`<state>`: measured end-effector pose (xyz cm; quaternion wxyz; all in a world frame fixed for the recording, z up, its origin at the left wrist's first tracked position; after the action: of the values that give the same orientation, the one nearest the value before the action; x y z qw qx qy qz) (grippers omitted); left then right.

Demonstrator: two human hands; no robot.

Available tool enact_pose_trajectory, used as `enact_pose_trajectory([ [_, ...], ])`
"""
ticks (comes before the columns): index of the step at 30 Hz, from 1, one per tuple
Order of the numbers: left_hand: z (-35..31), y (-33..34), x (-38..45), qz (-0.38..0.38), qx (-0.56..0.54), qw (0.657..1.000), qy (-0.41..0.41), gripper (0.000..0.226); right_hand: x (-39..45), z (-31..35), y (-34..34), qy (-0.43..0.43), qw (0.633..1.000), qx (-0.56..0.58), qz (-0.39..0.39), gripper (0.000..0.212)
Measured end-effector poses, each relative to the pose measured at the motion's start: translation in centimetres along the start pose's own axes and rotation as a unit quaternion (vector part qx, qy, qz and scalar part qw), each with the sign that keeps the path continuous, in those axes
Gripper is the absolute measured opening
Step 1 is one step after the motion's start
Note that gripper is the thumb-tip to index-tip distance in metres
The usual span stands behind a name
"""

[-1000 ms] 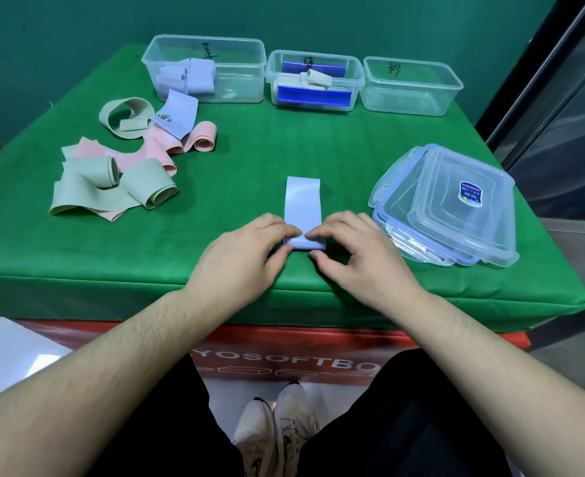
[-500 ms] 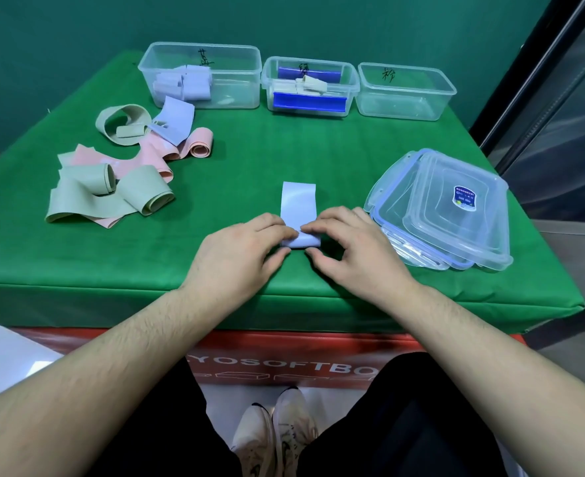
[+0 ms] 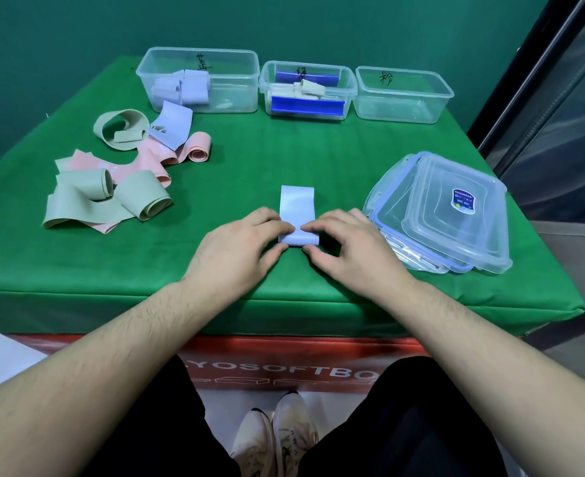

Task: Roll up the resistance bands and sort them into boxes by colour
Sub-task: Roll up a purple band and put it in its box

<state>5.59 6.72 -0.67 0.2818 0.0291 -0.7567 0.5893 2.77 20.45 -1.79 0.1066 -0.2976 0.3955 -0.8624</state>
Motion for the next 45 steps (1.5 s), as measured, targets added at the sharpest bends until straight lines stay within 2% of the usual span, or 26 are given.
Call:
enact_pose_trajectory([
  [4, 0.3, 0.7, 0.4, 0.023, -0.025, 0.999, 0.017, 0.028, 0.1, 0.5, 0.0, -0.008, 1.000, -0.023, -0.004, 0.031],
  [9, 0.7, 1.0, 0.6, 0.050, -0.053, 0.997, 0.008, 0.030, 0.3, 0.8, 0.1, -0.020, 1.000, -0.016, -0.002, 0.026],
  [14, 0.6, 0.8, 0.7, 0.047, -0.072, 0.996, -0.004, 0.034, 0.9, 0.2, 0.3, -0.003, 1.000, -0.010, 0.004, 0.027],
  [20, 1.4, 1.0, 1.5, 0.028, -0.101, 0.994, -0.044, 0.022, 1.4, 0.1, 0.3, 0.000, 1.000, -0.017, -0.006, 0.027],
  [32, -1.2, -0.6, -2.6, -0.012, -0.118, 0.993, 0.004, 0.020, -3.5, 2.4, -1.0, -0.044, 0.998, -0.033, -0.008, 0.031],
  [38, -2.2, -0.7, -3.5, -0.004, -0.129, 0.991, 0.025, 0.019, -4.8, 2.4, -1.1, -0.035, 0.999, -0.022, -0.005, 0.031],
  [45, -1.3, -0.2, -2.9, 0.024, -0.142, 0.990, 0.000, 0.026, -4.4, 2.9, -1.4, -0.033, 0.999, -0.020, -0.018, 0.033],
])
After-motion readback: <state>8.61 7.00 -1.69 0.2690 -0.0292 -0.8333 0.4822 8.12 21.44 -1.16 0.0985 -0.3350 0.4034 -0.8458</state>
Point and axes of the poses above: each hand's wrist, its own x-axis towards the middle knuckle, its own y-axis out of the palm, z = x × y, the point moved 10 cm from there along x, towards the middle knuckle, and after that the axes turned 7 degrees about x, right-handed, at the moved point
